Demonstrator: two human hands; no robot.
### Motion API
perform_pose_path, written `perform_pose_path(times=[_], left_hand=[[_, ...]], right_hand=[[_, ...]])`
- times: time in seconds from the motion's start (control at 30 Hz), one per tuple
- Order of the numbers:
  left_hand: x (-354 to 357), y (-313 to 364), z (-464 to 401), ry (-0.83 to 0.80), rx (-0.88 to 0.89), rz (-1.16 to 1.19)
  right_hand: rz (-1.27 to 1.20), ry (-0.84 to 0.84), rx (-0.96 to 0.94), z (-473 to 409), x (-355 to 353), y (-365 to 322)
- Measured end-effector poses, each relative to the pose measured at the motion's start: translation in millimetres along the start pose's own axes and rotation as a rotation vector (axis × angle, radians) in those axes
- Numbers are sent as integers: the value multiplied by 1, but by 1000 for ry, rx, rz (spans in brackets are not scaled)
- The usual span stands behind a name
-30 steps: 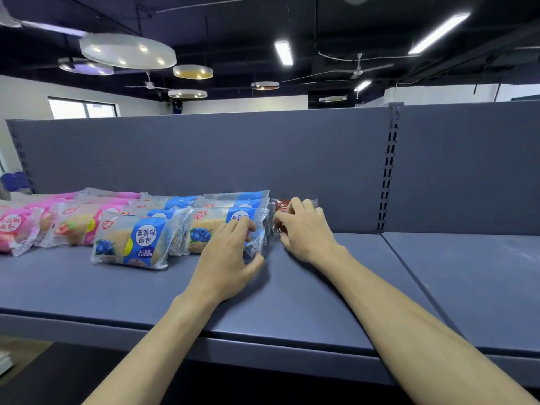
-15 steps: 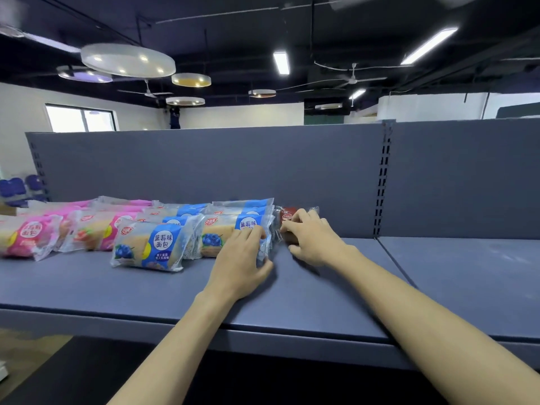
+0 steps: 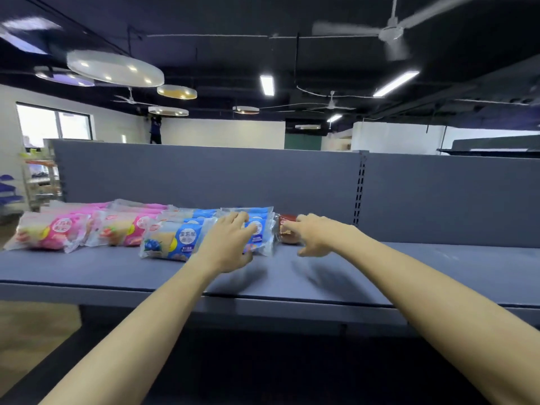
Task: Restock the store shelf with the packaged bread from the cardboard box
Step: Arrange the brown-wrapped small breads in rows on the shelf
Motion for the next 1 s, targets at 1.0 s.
perform_pose_path(times=[1.0], left_hand=[[-90,-169,368,-420,-422,0]], right_hand=[[28,207,-547,48,-47,-410]])
Point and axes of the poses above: each hand's wrist, its own z-axis away from the middle knuckle, its own x-axis out of the palm, y = z × x, the point moved 6 cm from there along -z, towards the middle knuckle, and after that the axes turned 10 degrees about x, right-handed, at the moved point
